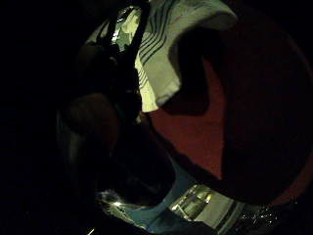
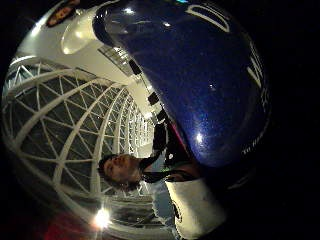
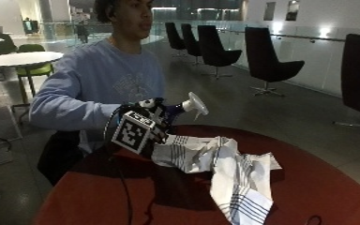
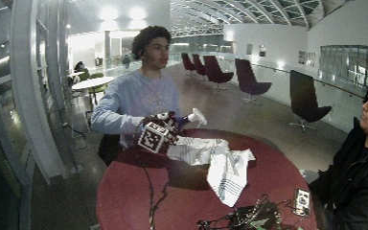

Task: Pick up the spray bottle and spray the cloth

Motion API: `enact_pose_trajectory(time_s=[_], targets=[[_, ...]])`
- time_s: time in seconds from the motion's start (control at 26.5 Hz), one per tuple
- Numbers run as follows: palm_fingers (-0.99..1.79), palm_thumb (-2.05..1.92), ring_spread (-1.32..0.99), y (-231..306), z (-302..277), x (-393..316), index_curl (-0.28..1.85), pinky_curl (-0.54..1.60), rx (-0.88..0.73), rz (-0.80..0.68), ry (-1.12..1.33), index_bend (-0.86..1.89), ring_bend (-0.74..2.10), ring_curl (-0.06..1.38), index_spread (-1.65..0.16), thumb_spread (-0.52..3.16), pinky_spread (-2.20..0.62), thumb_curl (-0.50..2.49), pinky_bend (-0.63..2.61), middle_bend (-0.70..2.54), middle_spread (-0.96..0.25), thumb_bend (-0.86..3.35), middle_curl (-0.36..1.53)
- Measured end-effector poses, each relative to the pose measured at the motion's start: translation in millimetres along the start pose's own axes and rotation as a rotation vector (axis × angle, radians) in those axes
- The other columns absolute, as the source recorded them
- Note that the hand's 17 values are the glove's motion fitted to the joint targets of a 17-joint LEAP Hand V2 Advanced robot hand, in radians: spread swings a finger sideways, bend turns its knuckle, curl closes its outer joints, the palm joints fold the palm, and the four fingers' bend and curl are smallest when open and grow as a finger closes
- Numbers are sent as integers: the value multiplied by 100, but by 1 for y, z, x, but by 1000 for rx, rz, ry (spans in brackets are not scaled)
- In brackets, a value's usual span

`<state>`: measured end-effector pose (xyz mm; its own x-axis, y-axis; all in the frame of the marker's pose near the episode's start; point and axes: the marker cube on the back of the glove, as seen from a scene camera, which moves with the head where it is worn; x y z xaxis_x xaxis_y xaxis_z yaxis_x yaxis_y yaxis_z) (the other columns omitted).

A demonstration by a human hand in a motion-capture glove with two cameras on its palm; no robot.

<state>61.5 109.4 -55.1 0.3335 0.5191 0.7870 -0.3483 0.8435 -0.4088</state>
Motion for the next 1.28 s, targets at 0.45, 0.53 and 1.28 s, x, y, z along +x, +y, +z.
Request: enact_pose_trajectory(time_s=[0.45,0.53,1.28], targets=[[55,63,7,-30,13,-59,0,37,100,-366,-65,1,90,41,-34,102,26,42,74,59,2,-2,44],[54,64,7,-43,31,-70,0,36,105,-478,-39,2,89,41,-35,101,26,42,72,59,2,-2,44],[50,69,6,-251,144,-114,12,30,136,-813,158,12,76,38,-34,98,25,43,44,49,-2,-2,42]])
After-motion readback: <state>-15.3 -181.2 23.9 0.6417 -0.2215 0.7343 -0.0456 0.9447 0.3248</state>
